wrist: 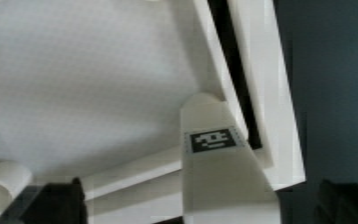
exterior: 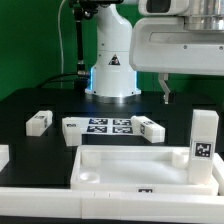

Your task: Assemble desk

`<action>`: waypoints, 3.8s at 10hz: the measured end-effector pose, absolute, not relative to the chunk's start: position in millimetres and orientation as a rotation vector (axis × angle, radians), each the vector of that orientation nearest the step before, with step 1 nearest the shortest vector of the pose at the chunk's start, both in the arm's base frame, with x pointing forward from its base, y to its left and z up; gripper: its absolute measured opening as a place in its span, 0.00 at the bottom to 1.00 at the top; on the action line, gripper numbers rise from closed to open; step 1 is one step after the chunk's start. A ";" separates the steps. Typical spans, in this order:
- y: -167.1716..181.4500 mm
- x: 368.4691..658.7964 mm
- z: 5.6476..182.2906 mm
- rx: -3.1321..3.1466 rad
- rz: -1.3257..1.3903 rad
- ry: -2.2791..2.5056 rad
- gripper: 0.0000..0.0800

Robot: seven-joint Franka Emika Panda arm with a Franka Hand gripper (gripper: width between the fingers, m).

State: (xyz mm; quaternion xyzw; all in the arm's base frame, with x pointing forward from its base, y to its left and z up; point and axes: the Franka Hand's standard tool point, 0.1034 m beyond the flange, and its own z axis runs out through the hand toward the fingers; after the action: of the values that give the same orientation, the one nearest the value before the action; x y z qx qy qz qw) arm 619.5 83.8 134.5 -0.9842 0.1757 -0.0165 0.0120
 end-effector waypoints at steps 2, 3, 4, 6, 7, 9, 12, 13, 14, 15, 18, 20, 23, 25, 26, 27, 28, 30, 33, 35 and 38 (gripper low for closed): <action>85.9 609.0 133.5 -3.105 -0.037 0.368 0.81; 87.6 595.6 131.4 -3.121 -0.011 0.183 0.81; 84.7 585.8 126.2 -3.119 0.013 0.059 0.81; 82.4 580.5 121.3 -3.111 -0.001 0.074 0.81; 82.4 581.0 121.2 -3.111 -0.002 0.074 0.81; 83.3 580.4 119.9 -3.112 -0.010 0.062 0.81; 99.8 522.4 84.9 -3.111 -0.068 -0.107 0.81; 103.2 513.1 80.5 -3.115 -0.074 -0.116 0.81; 102.3 515.8 81.9 -3.114 -0.069 -0.110 0.81; 102.0 516.1 82.5 -3.115 -0.047 -0.109 0.81; 101.5 506.4 80.4 -3.124 0.083 -0.142 0.81; 99.0 490.6 75.7 -3.173 0.337 -0.341 0.81; 93.9 476.5 68.9 -3.154 0.632 -0.327 0.81; 92.9 475.3 67.4 -3.134 0.798 -0.322 0.81; 91.0 473.5 65.5 -3.112 0.919 -0.330 0.81; 88.0 471.1 59.7 -3.080 0.996 -0.390 0.81; 84.2 464.9 57.5 -3.047 1.094 -0.460 0.81; 81.2 453.3 54.4 -2.984 1.277 -0.447 0.81; 82.1 459.2 49.2 -2.976 1.308 -0.444 0.81; 77.2 447.9 37.4 -2.957 1.297 -0.488 0.81; 73.2 445.1 35.7 -2.943 1.338 -0.469 0.81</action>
Offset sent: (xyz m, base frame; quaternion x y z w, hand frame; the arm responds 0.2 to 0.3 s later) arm -0.0511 0.0101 -0.0127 0.0473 -0.0675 -0.2342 0.9687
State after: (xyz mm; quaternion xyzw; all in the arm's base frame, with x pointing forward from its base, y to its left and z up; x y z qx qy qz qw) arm 445.1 73.2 35.7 -0.8991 -0.1433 0.4089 -0.0625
